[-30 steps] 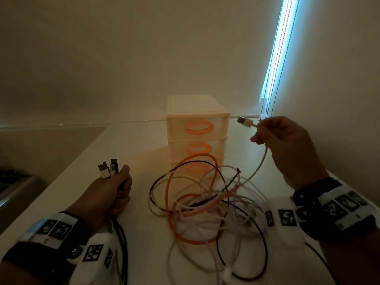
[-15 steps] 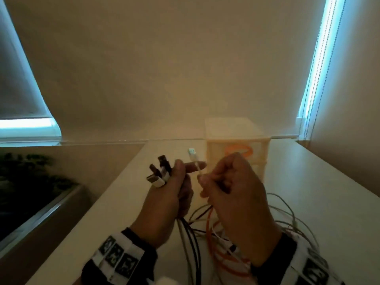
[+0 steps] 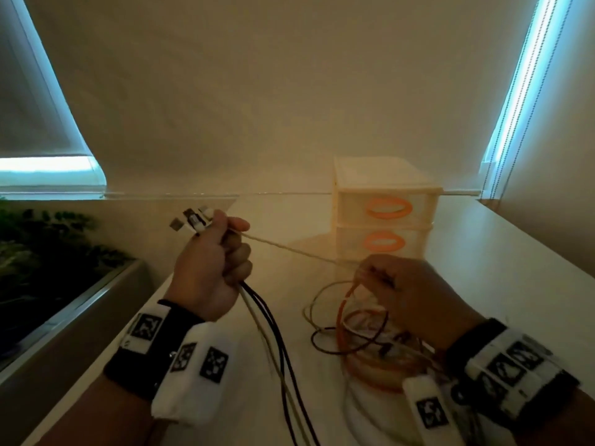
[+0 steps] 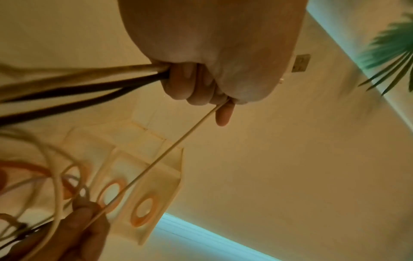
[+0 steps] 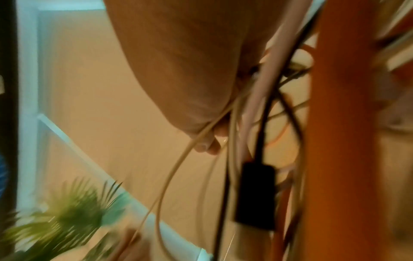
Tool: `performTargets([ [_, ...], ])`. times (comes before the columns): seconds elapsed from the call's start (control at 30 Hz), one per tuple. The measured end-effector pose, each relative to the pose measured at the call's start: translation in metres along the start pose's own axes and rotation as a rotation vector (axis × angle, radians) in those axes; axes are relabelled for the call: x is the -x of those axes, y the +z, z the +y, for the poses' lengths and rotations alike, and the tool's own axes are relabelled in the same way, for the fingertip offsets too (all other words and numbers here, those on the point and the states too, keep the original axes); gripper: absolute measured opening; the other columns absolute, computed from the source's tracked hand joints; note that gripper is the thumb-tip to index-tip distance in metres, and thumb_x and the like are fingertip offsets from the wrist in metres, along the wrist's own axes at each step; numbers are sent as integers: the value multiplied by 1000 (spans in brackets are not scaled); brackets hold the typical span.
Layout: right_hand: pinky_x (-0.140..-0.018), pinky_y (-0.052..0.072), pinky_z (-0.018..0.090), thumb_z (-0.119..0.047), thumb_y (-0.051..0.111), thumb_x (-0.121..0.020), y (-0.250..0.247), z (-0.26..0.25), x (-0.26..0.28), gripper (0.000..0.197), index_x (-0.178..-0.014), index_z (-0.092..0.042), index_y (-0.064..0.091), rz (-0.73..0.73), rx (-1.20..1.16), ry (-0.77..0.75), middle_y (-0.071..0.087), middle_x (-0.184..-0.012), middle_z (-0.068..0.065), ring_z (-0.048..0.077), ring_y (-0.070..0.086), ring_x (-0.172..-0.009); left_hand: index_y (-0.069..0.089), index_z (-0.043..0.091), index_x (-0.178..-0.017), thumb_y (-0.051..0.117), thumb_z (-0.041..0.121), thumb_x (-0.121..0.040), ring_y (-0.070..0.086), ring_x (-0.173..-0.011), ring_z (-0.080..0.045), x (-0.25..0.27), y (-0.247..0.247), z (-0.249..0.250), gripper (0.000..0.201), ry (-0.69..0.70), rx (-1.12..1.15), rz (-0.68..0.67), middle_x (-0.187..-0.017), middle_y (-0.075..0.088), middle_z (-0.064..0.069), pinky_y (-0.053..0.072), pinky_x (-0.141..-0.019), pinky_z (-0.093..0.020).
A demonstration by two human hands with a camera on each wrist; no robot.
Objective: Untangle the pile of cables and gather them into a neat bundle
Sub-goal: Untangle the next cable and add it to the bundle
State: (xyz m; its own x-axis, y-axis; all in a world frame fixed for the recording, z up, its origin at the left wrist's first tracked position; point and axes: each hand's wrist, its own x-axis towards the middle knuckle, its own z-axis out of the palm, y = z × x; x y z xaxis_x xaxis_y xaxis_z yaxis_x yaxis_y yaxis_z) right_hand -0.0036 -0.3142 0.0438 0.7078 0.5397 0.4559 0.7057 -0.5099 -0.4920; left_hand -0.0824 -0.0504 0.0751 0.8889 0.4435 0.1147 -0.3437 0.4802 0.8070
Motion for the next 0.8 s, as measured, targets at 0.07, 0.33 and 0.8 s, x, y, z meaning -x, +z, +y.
performTargets([
  [0.07,-75,55,27,-36,60,-98,-7,21,-8,13,-93,-34,72,65,-19,86,71,-83,-17,-3,65,-78,61,13,-75,41,43,-106,15,-42,-7,-3,-5,2,47,8,25,4,-56,20,6,13,-36,-20],
  [0.33,-80,59,35,-13,78,-85,-21,5,-10,28,-100,-36,75,-8,-231,45,72,-88,-8,15,69,-80,57,10,-78,39,43,-106,12,-44,-9,9,7,-18,47,-48,-87,-111,-55,17,6,18,-34,-19],
  [0.8,-72,54,33,-46,47,-99,-11,-35,8,28,-86,-31,67,-307,-123,-156,68,-80,-6,11,65,-77,57,8,-78,39,41,-106,14,-43,-7,15,15,-14,47,-1,-52,-157,-54,18,6,14,-37,-19],
])
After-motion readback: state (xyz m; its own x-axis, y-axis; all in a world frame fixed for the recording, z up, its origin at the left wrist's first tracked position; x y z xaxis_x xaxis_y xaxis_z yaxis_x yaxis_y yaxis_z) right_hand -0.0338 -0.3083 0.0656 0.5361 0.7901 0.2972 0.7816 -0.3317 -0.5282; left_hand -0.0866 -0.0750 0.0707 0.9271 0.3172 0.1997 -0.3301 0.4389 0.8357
